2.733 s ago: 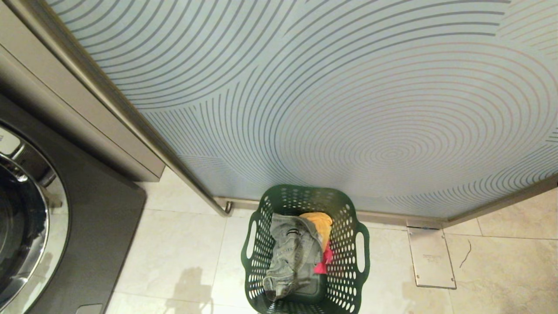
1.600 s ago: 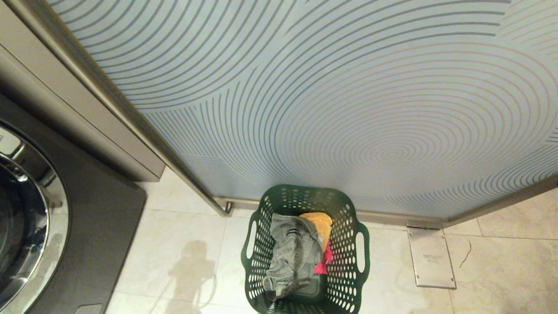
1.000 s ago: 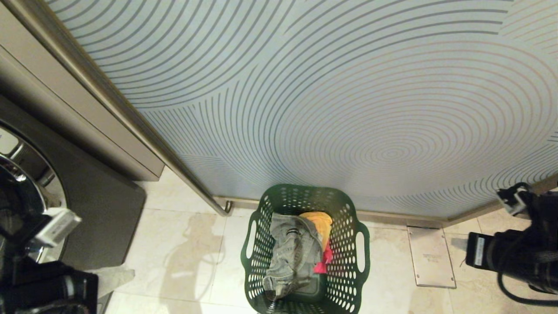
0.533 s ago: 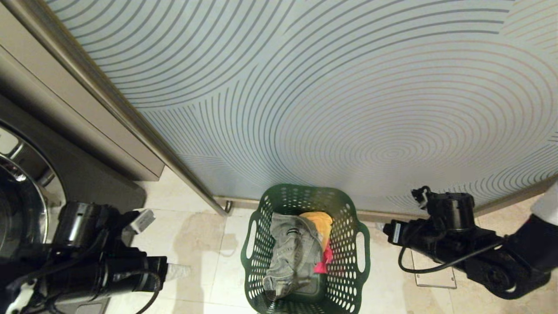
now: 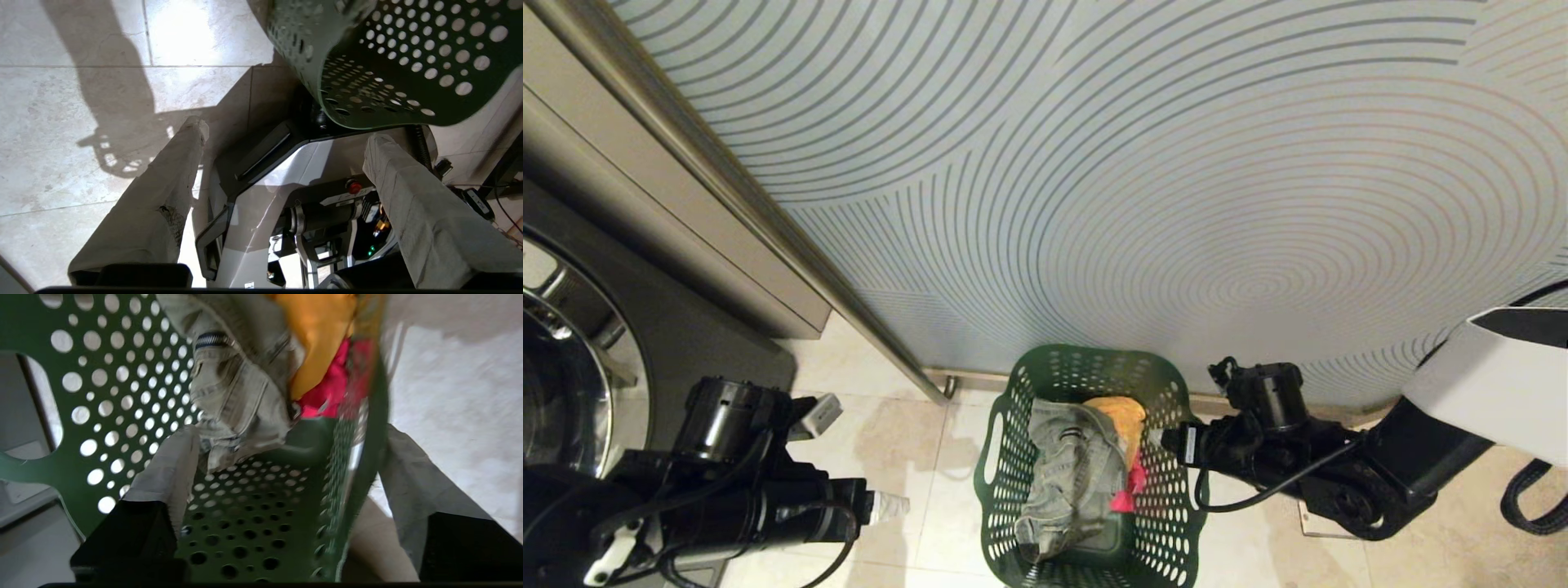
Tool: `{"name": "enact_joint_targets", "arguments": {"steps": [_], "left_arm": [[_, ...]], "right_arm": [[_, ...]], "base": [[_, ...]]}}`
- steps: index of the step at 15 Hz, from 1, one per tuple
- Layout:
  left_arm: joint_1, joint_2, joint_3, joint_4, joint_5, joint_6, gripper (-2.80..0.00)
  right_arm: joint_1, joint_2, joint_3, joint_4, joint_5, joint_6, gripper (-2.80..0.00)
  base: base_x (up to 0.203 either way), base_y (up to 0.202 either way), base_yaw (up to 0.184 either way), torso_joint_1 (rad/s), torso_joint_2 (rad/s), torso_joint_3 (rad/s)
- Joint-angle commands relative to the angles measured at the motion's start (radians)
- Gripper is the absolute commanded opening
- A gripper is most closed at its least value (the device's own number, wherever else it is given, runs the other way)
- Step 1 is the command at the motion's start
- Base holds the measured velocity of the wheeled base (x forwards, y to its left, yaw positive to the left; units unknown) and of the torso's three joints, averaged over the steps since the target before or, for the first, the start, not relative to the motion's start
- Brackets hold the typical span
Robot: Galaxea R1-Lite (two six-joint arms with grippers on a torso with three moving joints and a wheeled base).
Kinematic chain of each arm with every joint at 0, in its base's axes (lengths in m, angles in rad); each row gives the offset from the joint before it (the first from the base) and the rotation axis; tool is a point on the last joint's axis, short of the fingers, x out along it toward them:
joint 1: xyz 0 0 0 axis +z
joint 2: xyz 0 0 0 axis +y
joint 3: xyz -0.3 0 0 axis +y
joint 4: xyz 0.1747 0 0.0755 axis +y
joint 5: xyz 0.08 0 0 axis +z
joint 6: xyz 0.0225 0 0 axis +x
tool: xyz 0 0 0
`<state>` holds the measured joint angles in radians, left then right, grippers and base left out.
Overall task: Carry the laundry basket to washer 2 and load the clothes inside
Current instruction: Pick up the clothes basket and put it beside the washing machine
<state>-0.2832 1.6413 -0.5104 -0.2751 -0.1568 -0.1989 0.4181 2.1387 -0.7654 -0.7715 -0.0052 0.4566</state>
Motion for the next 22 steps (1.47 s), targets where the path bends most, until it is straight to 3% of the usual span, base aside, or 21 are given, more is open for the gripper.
{"name": "enact_joint_targets", "arguments": {"steps": [1,3,7,11,13,15,17,19,22], "left_arm": [[-0.051,-0.010,0.008,0.000,-0.001,-0.018,0.00],[-0.114,0.002,0.005,0.000,-0.003,-0.070,0.00],[-0.203,0.063,-0.009,-0.007,-0.004,-0.100,0.00],[-0.277,0.120,-0.021,-0.140,0.004,-0.196,0.00],[-0.305,0.172,-0.022,-0.222,0.066,-0.202,0.00],[-0.320,0.276,-0.042,-0.355,0.186,-0.190,0.00],[-0.324,0.374,-0.063,-0.499,0.294,-0.098,0.00],[-0.329,0.428,-0.082,-0.560,0.327,-0.030,0.00],[-0.330,0.473,-0.117,-0.570,0.372,-0.013,0.00]], "right_arm": [[0.036,0.049,-0.055,0.030,-0.001,0.031,0.00],[0.040,0.080,-0.081,0.052,-0.005,0.043,0.00],[0.041,0.098,-0.087,0.087,-0.004,0.049,0.00],[0.040,0.093,-0.089,0.120,-0.005,0.055,0.00],[0.045,0.092,-0.121,0.185,-0.006,0.063,0.00],[0.045,0.095,-0.140,0.205,-0.005,0.070,0.00],[0.045,0.096,-0.137,0.205,-0.003,0.071,0.00],[0.045,0.091,-0.131,0.205,-0.002,0.071,0.00],[0.046,0.076,-0.109,0.204,-0.002,0.077,0.00]], "base": [[0.000,0.000,0.000,0.000,0.00,0.000],[0.000,0.000,0.000,0.000,0.00,0.000],[0.000,0.000,0.000,0.000,0.00,0.000],[0.000,0.000,0.000,0.000,0.00,0.000],[0.000,0.000,0.000,0.000,0.00,0.000],[0.000,0.000,0.000,0.000,0.00,0.000],[0.000,0.000,0.000,0.000,0.00,0.000],[0.000,0.000,0.000,0.000,0.00,0.000],[0.000,0.000,0.000,0.000,0.00,0.000]]}}
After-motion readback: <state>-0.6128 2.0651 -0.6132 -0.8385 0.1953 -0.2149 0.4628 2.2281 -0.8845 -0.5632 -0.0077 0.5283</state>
